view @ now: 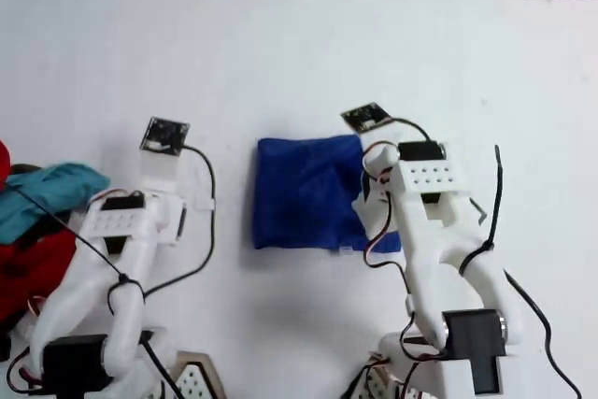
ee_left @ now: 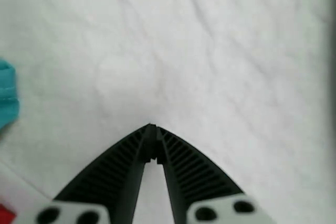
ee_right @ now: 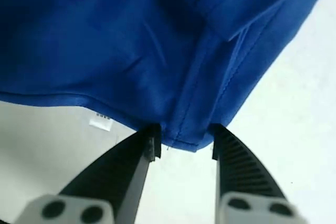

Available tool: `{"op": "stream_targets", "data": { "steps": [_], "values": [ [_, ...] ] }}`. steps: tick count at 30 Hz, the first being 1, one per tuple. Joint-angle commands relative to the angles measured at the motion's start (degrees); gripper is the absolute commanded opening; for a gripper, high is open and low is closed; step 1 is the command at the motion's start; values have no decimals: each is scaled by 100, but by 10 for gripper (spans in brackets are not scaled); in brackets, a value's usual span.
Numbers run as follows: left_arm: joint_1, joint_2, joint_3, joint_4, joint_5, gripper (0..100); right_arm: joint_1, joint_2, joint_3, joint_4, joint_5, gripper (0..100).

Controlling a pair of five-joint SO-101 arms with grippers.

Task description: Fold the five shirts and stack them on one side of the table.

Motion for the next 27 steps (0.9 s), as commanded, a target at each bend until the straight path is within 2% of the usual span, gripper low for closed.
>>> {"op": "stream_targets", "data": {
  "steps": [1,3,7,18,23,27],
  "values": [
    [-53,-176,4,-88,-35,25,48,22,26,-75,9,169],
    [-53,-176,4,-88,-35,25,48,22,26,-75,9,145],
    [-53,-176,4,-88,-35,25,48,13,-9,-84,-26,15],
    [-53,-176,13,-88,-35,25,171,-48,-97,-31,-9,20],
    [-53,-176,13,-88,-35,25,629,-48,-782,479,9,20],
    [-53,-176,13,-88,-35,25,725,-48,-1108,927,18,20]
  ]
}}
